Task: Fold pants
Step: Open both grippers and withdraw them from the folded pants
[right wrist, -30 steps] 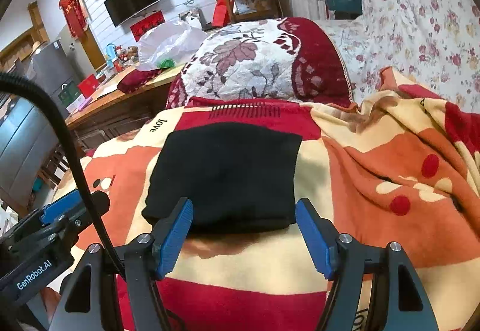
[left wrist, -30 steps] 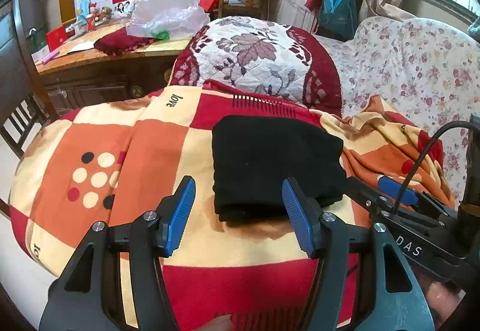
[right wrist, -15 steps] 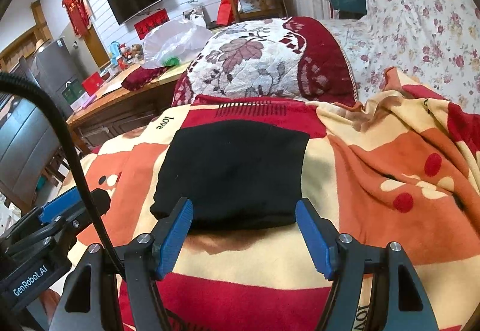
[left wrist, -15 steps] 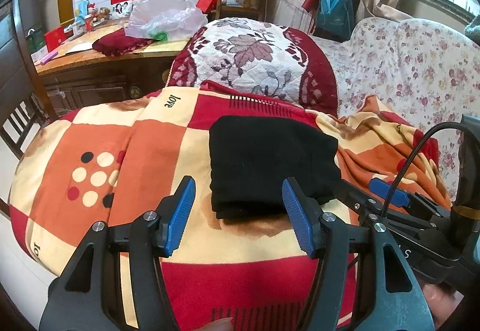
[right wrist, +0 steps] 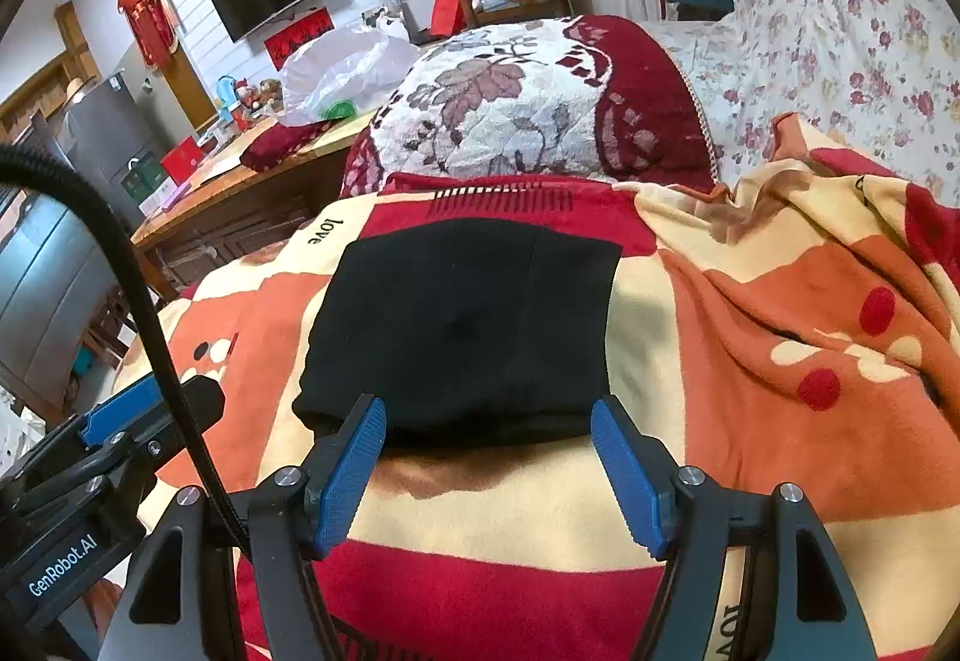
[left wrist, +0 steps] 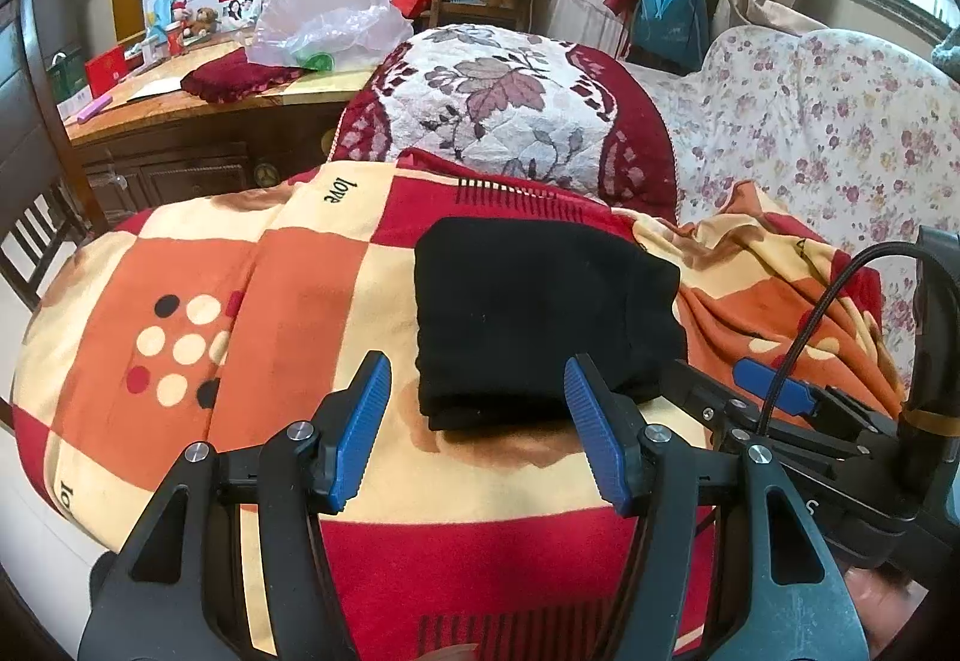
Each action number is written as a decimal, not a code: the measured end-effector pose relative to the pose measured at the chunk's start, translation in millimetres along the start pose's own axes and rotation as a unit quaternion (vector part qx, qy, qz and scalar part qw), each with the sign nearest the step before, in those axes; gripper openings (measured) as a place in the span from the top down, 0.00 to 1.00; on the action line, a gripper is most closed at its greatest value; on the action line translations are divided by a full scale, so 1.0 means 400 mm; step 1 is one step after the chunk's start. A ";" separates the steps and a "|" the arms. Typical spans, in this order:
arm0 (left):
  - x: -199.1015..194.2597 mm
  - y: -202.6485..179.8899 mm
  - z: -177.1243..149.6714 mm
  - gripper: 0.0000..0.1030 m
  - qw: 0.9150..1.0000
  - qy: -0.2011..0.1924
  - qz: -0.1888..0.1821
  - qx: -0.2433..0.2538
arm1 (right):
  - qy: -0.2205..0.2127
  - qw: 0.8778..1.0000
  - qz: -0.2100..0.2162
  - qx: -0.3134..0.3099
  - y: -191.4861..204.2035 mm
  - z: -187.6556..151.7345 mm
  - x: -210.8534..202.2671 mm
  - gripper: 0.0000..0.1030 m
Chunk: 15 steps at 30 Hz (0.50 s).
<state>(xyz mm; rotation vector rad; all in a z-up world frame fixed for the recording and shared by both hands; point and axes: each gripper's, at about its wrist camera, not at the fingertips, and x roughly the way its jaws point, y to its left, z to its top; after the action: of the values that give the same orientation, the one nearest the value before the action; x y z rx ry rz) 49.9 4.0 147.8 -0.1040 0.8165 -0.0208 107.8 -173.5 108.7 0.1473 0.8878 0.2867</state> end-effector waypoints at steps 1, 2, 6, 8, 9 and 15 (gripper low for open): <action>0.002 0.000 -0.001 0.41 1.000 0.000 0.000 0.000 | 0.001 1.000 0.000 0.000 0.001 -0.001 0.001 0.33; 0.002 0.001 -0.001 0.41 1.000 -0.001 0.000 -0.001 | 0.001 1.000 0.001 0.000 0.002 -0.001 0.002 0.33; 0.002 0.001 0.000 0.41 1.000 0.000 -0.001 0.001 | 0.003 1.000 0.001 -0.002 0.006 -0.002 0.005 0.33; 0.004 0.001 -0.001 0.41 1.000 0.000 0.001 0.002 | 0.004 1.000 0.002 -0.002 0.006 -0.003 0.006 0.33; 0.004 0.000 -0.001 0.41 1.000 0.000 0.001 0.001 | 0.004 1.000 0.001 -0.002 0.006 -0.003 0.007 0.33; 0.007 -0.001 -0.003 0.41 1.000 0.000 0.001 0.003 | 0.006 1.000 0.002 -0.002 0.007 -0.007 0.010 0.33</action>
<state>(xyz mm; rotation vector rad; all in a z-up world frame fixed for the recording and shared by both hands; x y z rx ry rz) 50.9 3.4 145.0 -0.0985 0.8155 -0.0219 107.7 -169.5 104.6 0.1430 0.8979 0.2929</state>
